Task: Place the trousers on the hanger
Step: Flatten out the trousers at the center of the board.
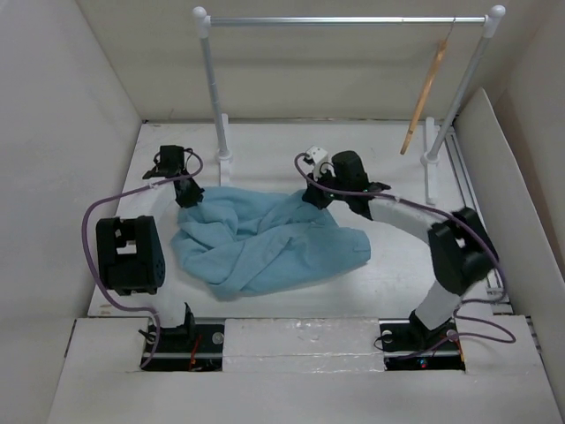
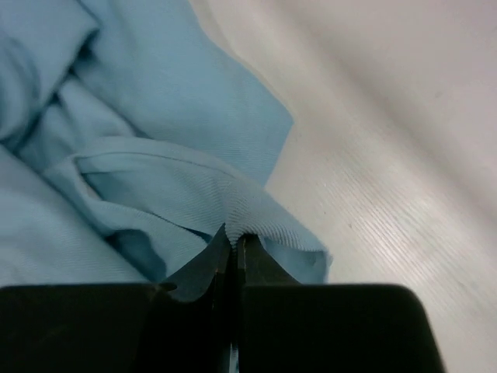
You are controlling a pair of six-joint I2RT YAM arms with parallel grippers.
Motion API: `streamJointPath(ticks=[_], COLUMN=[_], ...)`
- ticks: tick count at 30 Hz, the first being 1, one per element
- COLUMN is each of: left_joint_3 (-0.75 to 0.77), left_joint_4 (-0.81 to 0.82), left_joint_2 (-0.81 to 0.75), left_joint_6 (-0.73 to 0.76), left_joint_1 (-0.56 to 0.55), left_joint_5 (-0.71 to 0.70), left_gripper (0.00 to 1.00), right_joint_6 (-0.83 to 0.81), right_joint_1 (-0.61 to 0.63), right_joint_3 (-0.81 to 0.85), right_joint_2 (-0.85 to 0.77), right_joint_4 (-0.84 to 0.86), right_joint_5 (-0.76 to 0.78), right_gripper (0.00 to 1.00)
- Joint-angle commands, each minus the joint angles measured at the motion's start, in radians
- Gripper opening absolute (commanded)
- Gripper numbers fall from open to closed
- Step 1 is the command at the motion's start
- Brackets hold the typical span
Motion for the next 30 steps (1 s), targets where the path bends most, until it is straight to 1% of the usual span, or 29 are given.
streamJointPath(ticks=[1,2,3,4,5,6,7,8,9,10,11,12,13,15,16,18,20,23,25,26,28,30], left_joint_3=[0.043,0.057,0.069,0.11,0.111,0.129,0.161,0.202,0.203,0.241,0.259,0.282,0.328,0.384,0.44,0.473,0.433,0.372,0.359,0.365,0.367,0.353], left_joint_4=[-0.039,-0.05,-0.062,-0.106,-0.107,-0.12,-0.149,-0.174,-0.174,-0.205,-0.219,-0.251,-0.266,-0.292,-0.323,-0.347,-0.345,-0.34,-0.344,-0.357,-0.403,-0.439], left_joint_2=[-0.189,-0.22,-0.284,-0.347,-0.375,-0.404,-0.433,-0.486,-0.508,-0.528,-0.565,-0.577,-0.591,-0.616,-0.619,-0.626,-0.639,-0.639,-0.643,-0.646,-0.652,-0.671], left_joint_6=[0.005,0.002,-0.002,-0.017,-0.018,-0.028,-0.033,-0.042,-0.042,-0.053,-0.056,-0.059,-0.059,-0.05,-0.045,-0.034,-0.034,-0.047,-0.051,-0.048,-0.039,-0.034], left_joint_1=[0.001,0.001,0.001,0.001,0.001,0.001,0.001,0.001,0.001,0.001,0.001,0.001,0.013,0.03,0.03,0.021,0.021,0.021,0.021,0.021,-0.01,-0.01], left_joint_5=[0.022,0.025,0.022,0.004,0.004,-0.048,-0.065,-0.105,-0.122,-0.143,-0.159,-0.188,-0.203,-0.235,-0.254,-0.301,-0.312,-0.259,-0.246,-0.252,-0.312,-0.361], left_gripper=[0.0,0.0,0.0,0.0,0.0,0.0,0.0,0.0,0.0,0.0,0.0,0.0,0.0,0.0,0.0,0.0,0.0,0.0,0.0,0.0,0.0,0.0], right_joint_6=[-0.022,-0.03,-0.033,-0.033,-0.033,-0.033,-0.028,-0.019,-0.019,-0.002,0.005,0.015,0.022,0.028,0.031,0.033,0.035,0.041,0.057,0.067,0.071,0.073], right_joint_1=[0.028,0.028,0.028,0.028,0.028,0.028,0.028,0.028,0.028,0.028,0.028,0.028,0.028,0.028,0.028,0.028,0.028,0.019,0.019,0.008,0.008,0.008], right_joint_3=[-0.03,-0.049,-0.057,-0.072,-0.072,-0.075,-0.077,-0.058,-0.043,-0.025,-0.005,0.036,0.058,0.096,0.109,0.12,0.085,0.042,0.057,0.105,0.138,0.163], right_joint_2=[-0.322,-0.385,-0.452,-0.644,-0.646,-0.711,-0.835,-0.941,-0.942,-1.024,-1.057,-1.086,-1.139,-1.177,-1.19,-1.209,-1.212,-1.188,-1.155,-1.151,-1.169,-1.21], right_joint_4=[-0.025,-0.082,-0.131,-0.276,-0.277,-0.352,-0.39,-0.47,-0.513,-0.553,-0.591,-0.671,-0.703,-0.78,-0.811,-0.88,-0.898,-0.883,-0.885,-0.9,-0.937,-0.97], right_joint_5=[0.121,0.19,0.227,0.312,0.313,0.338,0.365,0.437,0.438,0.454,0.488,0.508,0.523,0.554,0.566,0.615,0.67,0.709,0.72,0.709,0.706,0.694], right_gripper=[0.0,0.0,0.0,0.0,0.0,0.0,0.0,0.0,0.0,0.0,0.0,0.0,0.0,0.0,0.0,0.0,0.0,0.0,0.0,0.0,0.0,0.0])
